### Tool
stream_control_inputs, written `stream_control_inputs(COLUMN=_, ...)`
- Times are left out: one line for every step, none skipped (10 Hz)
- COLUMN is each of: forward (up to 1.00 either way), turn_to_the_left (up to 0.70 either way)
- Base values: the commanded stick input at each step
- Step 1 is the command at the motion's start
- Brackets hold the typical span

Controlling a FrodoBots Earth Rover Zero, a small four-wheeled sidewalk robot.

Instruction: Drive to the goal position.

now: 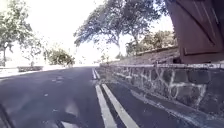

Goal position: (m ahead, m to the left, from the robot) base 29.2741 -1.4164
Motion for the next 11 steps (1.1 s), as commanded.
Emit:
stream_control_inputs(forward=0.70, turn_to_the_left=0.27)
stream_control_inputs(forward=0.70, turn_to_the_left=0.27)
stream_control_inputs(forward=0.70, turn_to_the_left=0.27)
stream_control_inputs(forward=0.70, turn_to_the_left=0.27)
stream_control_inputs(forward=0.70, turn_to_the_left=0.27)
stream_control_inputs(forward=0.70, turn_to_the_left=0.27)
stream_control_inputs(forward=0.70, turn_to_the_left=0.27)
stream_control_inputs(forward=0.70, turn_to_the_left=0.27)
stream_control_inputs(forward=0.70, turn_to_the_left=0.27)
stream_control_inputs(forward=0.70, turn_to_the_left=0.27)
stream_control_inputs(forward=0.70, turn_to_the_left=0.27)
